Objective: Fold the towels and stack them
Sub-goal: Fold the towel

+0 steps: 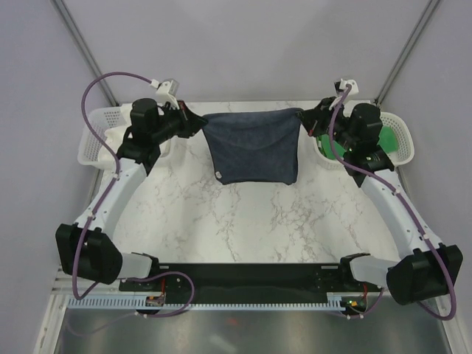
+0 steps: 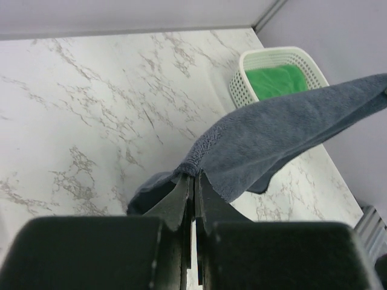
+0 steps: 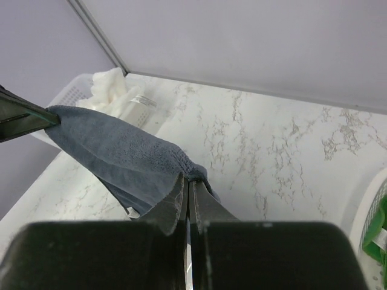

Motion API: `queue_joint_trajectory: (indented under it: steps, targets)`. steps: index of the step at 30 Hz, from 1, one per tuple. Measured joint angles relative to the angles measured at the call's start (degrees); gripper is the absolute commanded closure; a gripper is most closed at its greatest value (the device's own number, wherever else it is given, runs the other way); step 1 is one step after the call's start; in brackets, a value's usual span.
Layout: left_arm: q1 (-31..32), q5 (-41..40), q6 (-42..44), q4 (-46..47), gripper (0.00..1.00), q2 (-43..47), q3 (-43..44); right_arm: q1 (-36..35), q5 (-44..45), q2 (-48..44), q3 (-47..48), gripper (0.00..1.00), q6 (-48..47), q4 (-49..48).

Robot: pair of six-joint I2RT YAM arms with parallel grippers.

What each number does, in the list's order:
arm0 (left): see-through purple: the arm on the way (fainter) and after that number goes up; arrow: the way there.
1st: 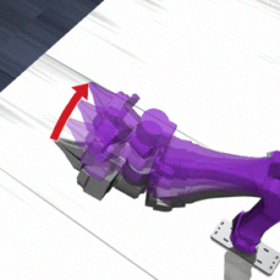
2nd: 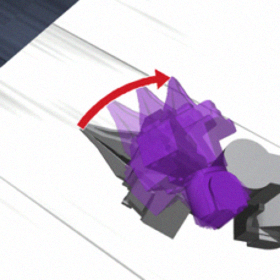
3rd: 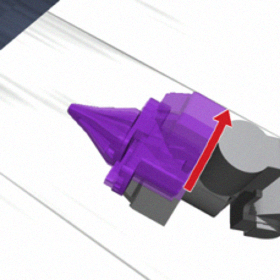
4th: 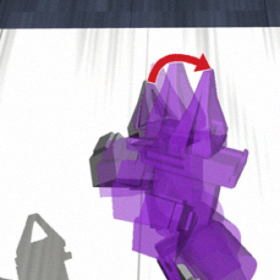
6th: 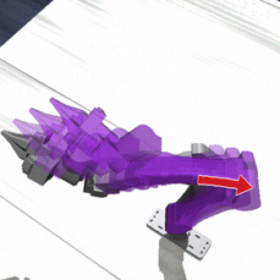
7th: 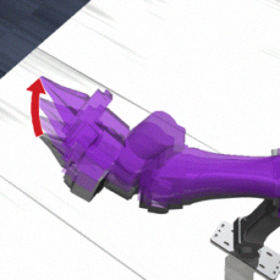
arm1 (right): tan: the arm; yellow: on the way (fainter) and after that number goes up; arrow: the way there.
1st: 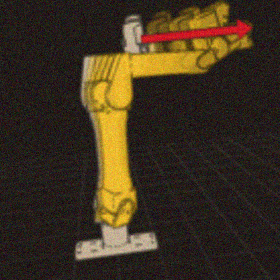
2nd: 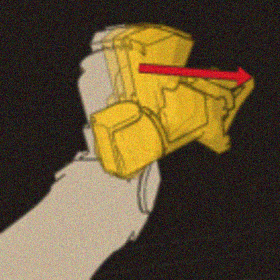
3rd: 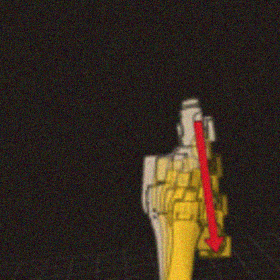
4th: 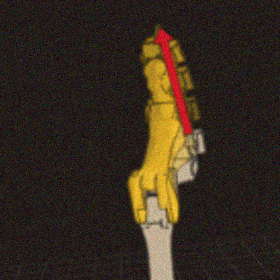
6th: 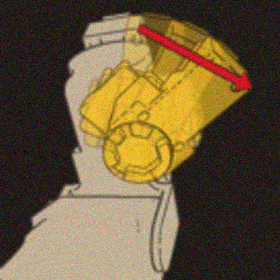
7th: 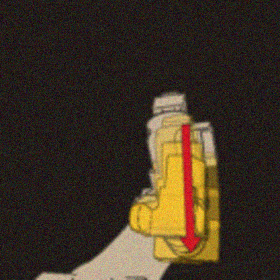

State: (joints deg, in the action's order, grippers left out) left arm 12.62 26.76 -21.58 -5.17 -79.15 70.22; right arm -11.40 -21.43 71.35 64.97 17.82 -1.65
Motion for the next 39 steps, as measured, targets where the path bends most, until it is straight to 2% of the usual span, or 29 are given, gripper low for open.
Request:
queue_joint_trajectory:
  steps: [4,13,20,27,30,33,39]
  targets:
    - [0.33,-2.78,-0.44,0.61,0.98,5.4,-1.33,0.0,-0.68,-4.37,0.0,1.0,0.44,0.22]
    - [2.64,-1.97,-0.87,0.46,0.98,16.33,-2.25,0.0,-2.8,-14.91,-0.02,1.0,2.05,1.79]
    - [4.87,-0.13,-2.01,-5.16,0.98,23.71,-3.06,-0.02,-6.75,-22.56,-1.97,1.0,5.14,3.41]
    - [5.38,0.28,-2.97,-14.62,0.98,30.71,-1.51,-0.11,-8.22,-28.92,-4.35,1.0,11.02,5.16]
    - [5.51,0.22,-3.02,-17.84,0.98,28.2,2.47,-0.13,-7.17,-29.14,-5.62,1.0,13.14,3.26]
    - [5.49,0.13,-3.02,-17.88,0.98,21.22,5.18,-0.11,-4.04,-24.5,-6.54,1.0,14.36,1.18]
    - [4.66,-7.34,-2.73,-21.35,0.98,-0.96,8.11,-0.11,-0.04,-2.6,-9.11,1.0,15.65,-7.1]
